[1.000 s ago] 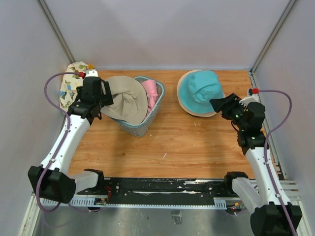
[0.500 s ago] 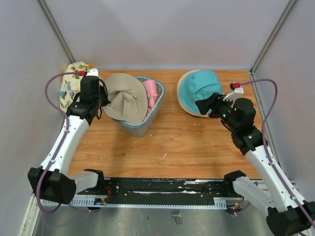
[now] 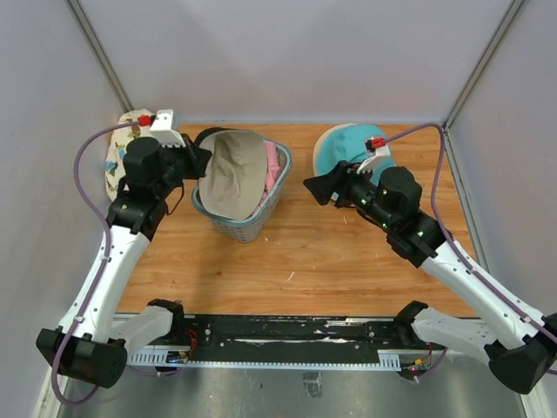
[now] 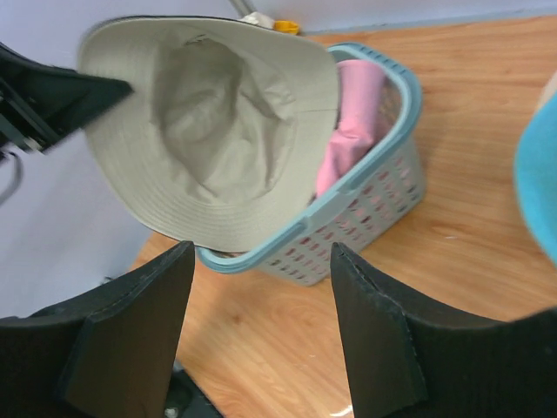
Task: Stack the hats
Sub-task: Pick up the hat from the bin.
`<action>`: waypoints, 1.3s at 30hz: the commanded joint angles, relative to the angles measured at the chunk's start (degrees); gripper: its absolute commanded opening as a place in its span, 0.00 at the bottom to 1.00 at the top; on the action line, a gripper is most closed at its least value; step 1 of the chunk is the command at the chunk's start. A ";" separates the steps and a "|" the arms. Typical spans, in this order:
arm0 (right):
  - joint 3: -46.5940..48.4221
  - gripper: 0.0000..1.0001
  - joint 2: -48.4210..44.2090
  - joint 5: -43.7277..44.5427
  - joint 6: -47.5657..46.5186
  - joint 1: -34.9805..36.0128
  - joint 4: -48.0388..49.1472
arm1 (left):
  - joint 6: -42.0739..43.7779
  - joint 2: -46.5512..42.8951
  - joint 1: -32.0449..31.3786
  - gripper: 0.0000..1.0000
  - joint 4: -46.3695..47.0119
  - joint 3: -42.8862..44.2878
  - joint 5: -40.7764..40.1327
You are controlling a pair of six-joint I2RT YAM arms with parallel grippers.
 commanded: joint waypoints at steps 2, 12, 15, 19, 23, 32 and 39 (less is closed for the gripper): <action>-0.30 0.65 4.30 -0.39 16.58 4.20 11.56 | 1.53 0.44 -7.81 0.01 9.23 -4.59 1.98; 4.39 0.64 14.75 2.58 28.42 9.19 23.43 | 4.24 1.81 -19.44 0.01 14.50 -7.65 -6.55; 7.82 0.64 17.95 3.35 26.84 10.21 22.37 | 6.41 2.14 -22.37 0.01 14.02 -7.38 -9.22; 10.82 0.64 20.67 3.60 25.82 10.61 21.45 | 8.82 2.66 -25.83 0.00 12.74 -7.00 -13.48; 13.39 0.64 22.72 4.14 25.05 10.61 19.89 | 10.72 2.63 -28.88 0.01 12.41 -7.57 -17.67; 19.52 0.65 27.37 4.23 22.13 10.61 11.91 | 14.63 3.10 -35.29 0.01 12.60 -7.11 -28.26; 20.35 0.61 30.79 3.40 21.28 9.86 11.69 | 17.39 1.48 -40.73 0.00 15.84 -8.20 -36.66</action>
